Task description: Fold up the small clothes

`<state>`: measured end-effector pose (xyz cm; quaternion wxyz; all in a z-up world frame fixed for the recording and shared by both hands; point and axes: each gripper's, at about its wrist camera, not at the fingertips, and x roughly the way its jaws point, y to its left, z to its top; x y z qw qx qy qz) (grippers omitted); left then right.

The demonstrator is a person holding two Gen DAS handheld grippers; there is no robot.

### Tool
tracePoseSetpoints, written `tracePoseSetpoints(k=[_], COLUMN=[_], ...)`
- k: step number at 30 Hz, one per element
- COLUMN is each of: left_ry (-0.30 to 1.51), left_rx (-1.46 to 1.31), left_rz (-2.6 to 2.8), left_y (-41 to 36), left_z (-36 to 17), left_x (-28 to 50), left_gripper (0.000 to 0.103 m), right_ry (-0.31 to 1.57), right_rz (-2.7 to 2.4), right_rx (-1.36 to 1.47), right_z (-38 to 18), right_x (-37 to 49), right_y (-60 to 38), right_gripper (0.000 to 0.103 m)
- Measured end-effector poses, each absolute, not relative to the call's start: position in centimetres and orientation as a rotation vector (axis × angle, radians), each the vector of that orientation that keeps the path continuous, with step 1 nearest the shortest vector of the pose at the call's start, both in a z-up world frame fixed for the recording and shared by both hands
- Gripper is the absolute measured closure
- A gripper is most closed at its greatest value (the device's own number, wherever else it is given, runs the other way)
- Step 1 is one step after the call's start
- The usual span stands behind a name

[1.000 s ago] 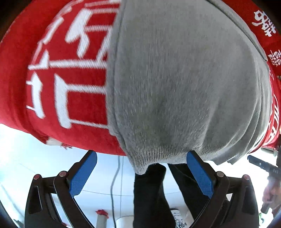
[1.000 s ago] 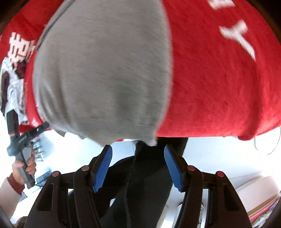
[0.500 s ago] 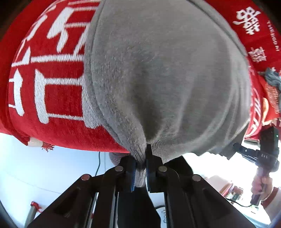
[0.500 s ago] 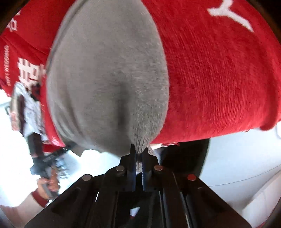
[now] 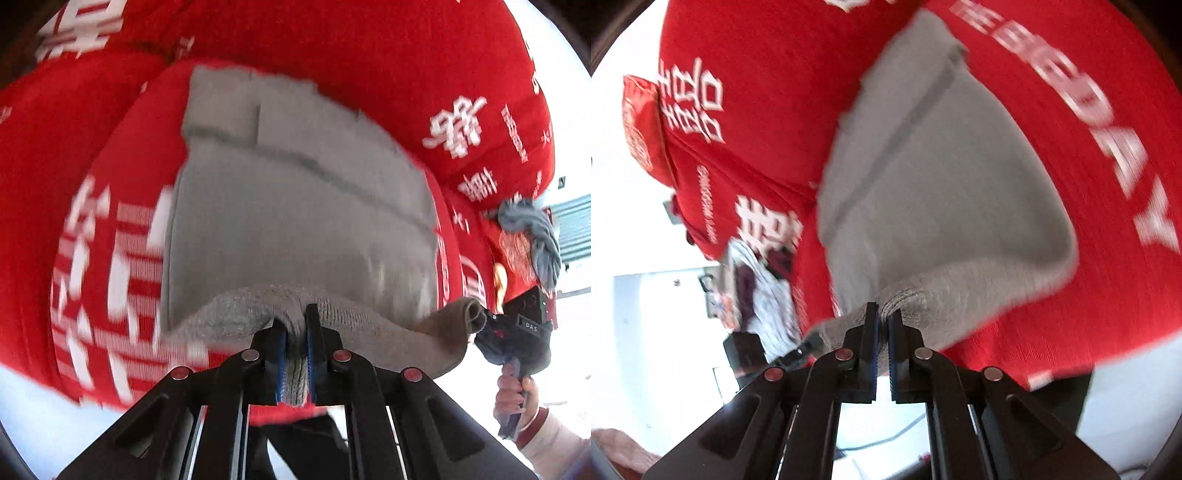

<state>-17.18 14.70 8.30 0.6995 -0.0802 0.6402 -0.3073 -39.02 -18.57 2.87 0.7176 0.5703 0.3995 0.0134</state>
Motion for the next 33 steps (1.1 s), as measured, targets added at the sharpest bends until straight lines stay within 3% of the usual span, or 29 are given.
tracePoseSetpoints(k=[6, 19, 22, 24, 25, 26, 28, 33], left_ry=[1.386, 1.394, 1.379, 1.333, 1.343, 1.352, 1.37, 1.42], left_rx=[-0.17, 0.036, 0.096, 0.152, 0.172, 0.183, 0.203, 0.251], left_rz=[-0.615, -0.434, -0.398, -0.402, -0.413, -0.419, -0.447, -0.488], left_y=[12.1, 10.6, 10.2, 9.5, 9.0, 8.7, 7.8, 6.6], left_z=[6.6, 6.7, 6.9, 7.3, 7.2, 7.0, 6.4, 3.9], left_x=[-10.5, -5.5, -5.0, -5.3, -5.3, -5.3, -5.3, -4.9], left_gripper=[0.093, 0.091, 0.02, 0.02, 0.02, 0.02, 0.02, 0.02], right_ry=[0.844, 1.018, 1.057, 1.092, 1.117, 1.144, 1.181, 1.259], right_rz=[-0.027, -0.086, -0.093, -0.097, -0.101, -0.104, -0.092, -0.134], right_rx=[1.253, 1.231, 1.154, 1.071, 1.006, 0.934, 0.796, 0.54], right_z=[2.8, 0.0, 0.9, 1.7, 2.2, 2.6, 3.1, 2.4], right_x=[-32.5, -26.8, -26.2, -25.7, -25.3, -24.9, -24.1, -22.5], right_y=[-23.3, -27.3, -27.7, -27.8, -27.6, -27.4, -26.7, -25.0], right_gripper=[0.098, 0.095, 0.094, 0.093, 0.086, 0.07, 0.047, 0.046])
